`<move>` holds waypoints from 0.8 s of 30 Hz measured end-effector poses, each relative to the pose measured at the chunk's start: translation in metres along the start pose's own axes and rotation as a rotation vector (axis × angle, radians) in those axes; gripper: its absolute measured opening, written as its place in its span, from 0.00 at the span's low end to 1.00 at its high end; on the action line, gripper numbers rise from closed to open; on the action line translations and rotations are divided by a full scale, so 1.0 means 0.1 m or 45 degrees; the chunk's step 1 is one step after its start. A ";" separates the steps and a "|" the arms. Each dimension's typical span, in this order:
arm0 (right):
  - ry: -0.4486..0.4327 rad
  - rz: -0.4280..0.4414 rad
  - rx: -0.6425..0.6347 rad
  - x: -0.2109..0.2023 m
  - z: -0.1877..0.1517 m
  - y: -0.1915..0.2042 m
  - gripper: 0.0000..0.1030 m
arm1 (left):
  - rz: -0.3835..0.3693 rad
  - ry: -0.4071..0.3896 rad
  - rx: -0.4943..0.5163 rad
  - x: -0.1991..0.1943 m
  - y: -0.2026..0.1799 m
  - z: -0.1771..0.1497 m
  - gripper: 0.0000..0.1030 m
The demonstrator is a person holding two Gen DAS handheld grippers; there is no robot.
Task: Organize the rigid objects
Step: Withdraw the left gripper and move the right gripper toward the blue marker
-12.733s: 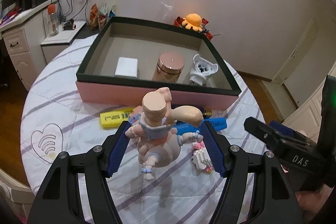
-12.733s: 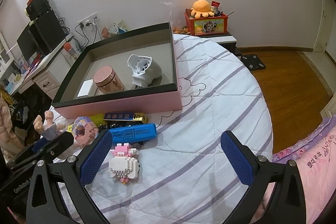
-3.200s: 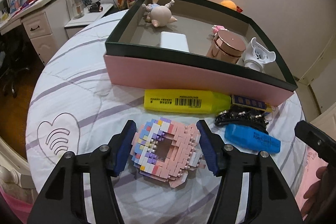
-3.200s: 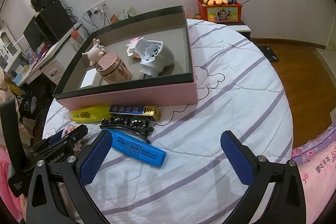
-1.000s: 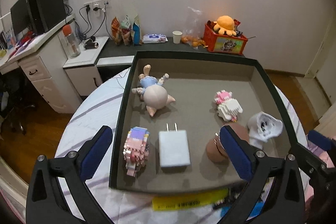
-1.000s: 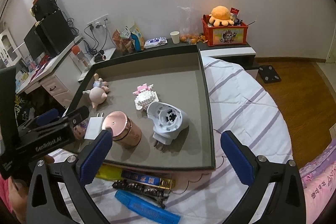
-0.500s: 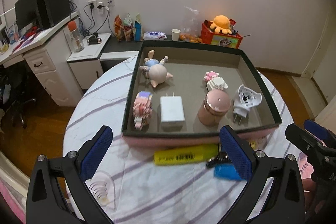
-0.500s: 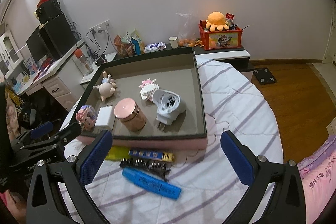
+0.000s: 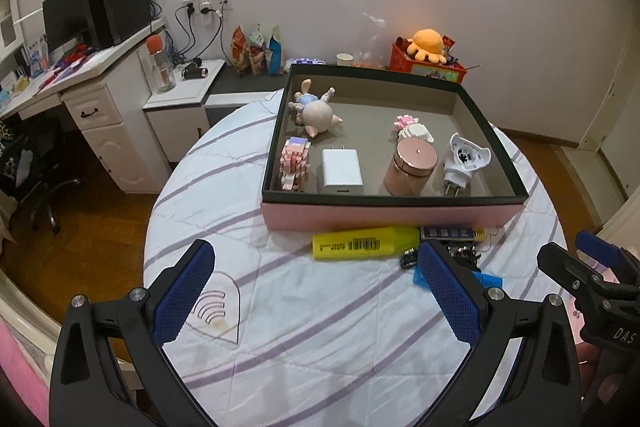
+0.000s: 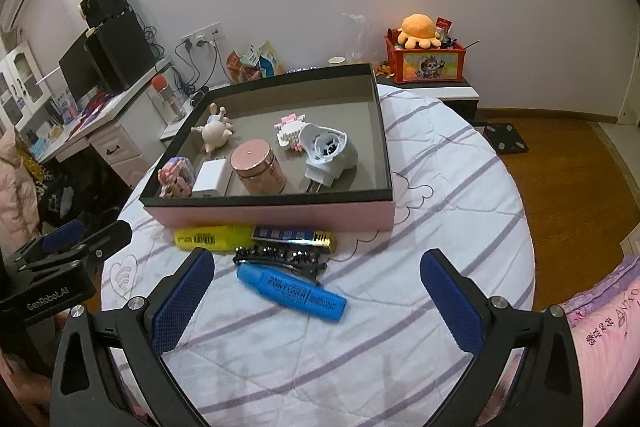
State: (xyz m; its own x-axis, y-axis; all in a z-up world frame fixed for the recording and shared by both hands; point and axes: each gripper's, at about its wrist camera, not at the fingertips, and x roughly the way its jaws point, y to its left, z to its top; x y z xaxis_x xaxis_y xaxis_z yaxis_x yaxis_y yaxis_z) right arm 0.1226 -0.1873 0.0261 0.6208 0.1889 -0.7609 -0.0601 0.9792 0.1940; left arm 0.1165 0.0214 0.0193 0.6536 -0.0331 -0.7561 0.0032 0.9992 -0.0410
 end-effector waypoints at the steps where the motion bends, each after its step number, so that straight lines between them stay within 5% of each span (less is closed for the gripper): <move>1: 0.000 0.003 -0.001 -0.01 -0.01 0.00 1.00 | 0.001 0.001 0.001 -0.01 -0.01 -0.02 1.00; 24: 0.250 -0.018 -0.227 0.75 -0.38 0.08 1.00 | 0.025 0.144 -0.061 0.33 0.10 -0.38 1.00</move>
State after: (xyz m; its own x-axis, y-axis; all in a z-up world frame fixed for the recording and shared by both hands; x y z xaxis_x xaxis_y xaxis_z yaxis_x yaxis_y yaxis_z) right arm 0.1387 -0.1621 -0.0525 0.4601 0.1691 -0.8716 -0.2001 0.9762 0.0837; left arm 0.1087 0.0291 -0.0308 0.5639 -0.0189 -0.8256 -0.0465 0.9974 -0.0545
